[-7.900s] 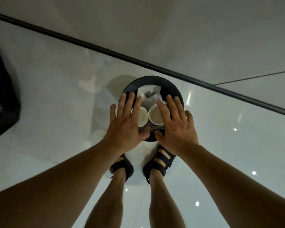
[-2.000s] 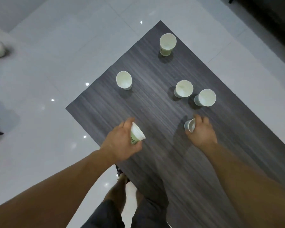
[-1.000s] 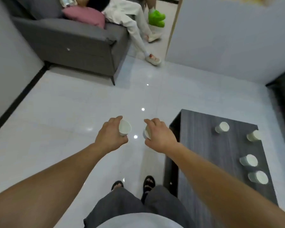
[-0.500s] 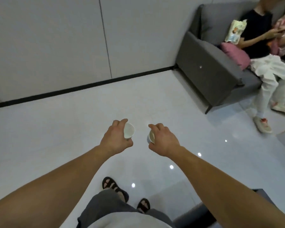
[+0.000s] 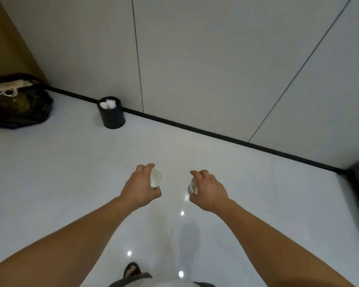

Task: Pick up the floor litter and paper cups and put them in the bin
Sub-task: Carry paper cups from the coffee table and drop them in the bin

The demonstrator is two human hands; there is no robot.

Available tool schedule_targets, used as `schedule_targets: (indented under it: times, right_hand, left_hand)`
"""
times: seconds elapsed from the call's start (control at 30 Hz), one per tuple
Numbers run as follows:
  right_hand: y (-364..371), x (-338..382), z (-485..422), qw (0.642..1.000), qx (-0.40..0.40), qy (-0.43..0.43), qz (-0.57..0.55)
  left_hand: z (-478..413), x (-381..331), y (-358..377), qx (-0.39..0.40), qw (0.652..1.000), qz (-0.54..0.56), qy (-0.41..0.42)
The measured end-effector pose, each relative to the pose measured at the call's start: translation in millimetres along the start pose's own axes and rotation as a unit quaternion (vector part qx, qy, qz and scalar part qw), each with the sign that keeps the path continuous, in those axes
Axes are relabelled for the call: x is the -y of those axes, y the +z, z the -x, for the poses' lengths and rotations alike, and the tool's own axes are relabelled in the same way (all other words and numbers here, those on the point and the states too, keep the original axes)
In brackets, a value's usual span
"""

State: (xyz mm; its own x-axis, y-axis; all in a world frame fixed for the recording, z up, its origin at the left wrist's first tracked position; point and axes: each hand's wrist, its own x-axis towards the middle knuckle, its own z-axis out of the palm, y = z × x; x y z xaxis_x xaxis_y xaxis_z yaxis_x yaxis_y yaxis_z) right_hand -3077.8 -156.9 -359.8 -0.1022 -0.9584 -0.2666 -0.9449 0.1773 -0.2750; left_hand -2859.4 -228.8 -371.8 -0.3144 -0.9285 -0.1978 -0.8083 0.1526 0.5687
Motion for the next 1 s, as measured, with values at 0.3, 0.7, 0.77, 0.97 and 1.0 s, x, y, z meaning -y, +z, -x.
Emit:
schedule_targets:
  times: [0.3, 0.7, 0.77, 0.97, 1.0]
  right_hand:
    - [6.6, 148.0, -145.4, 0.993, 0.036, -0.11, 0.009]
    - [-42.6, 213.3, -391.1, 0.972, 0.048, -0.22, 0.061]
    - [-51.8, 224.8, -432.0, 0.969, 0.053, -0.234, 0.068]
    - [-60.3, 264.3, -534.7, 0.966, 0.074, -0.24, 0.062]
    - [-58.7, 273.1, -552.2, 0.966, 0.073, -0.242, 0.059]
  left_hand:
    - [-84.2, 119.7, -115.5, -0.075, 0.994, 0.0, -0.08]
    - [-262.5, 159.2, -196.2, -0.15, 0.975, 0.034, -0.158]
    - [-293.5, 165.5, -210.9, -0.161, 0.971, 0.044, -0.171]
    - [-370.9, 204.0, -249.5, -0.171, 0.963, 0.049, -0.202]
    - [-385.0, 213.6, -255.0, -0.169, 0.963, 0.047, -0.205]
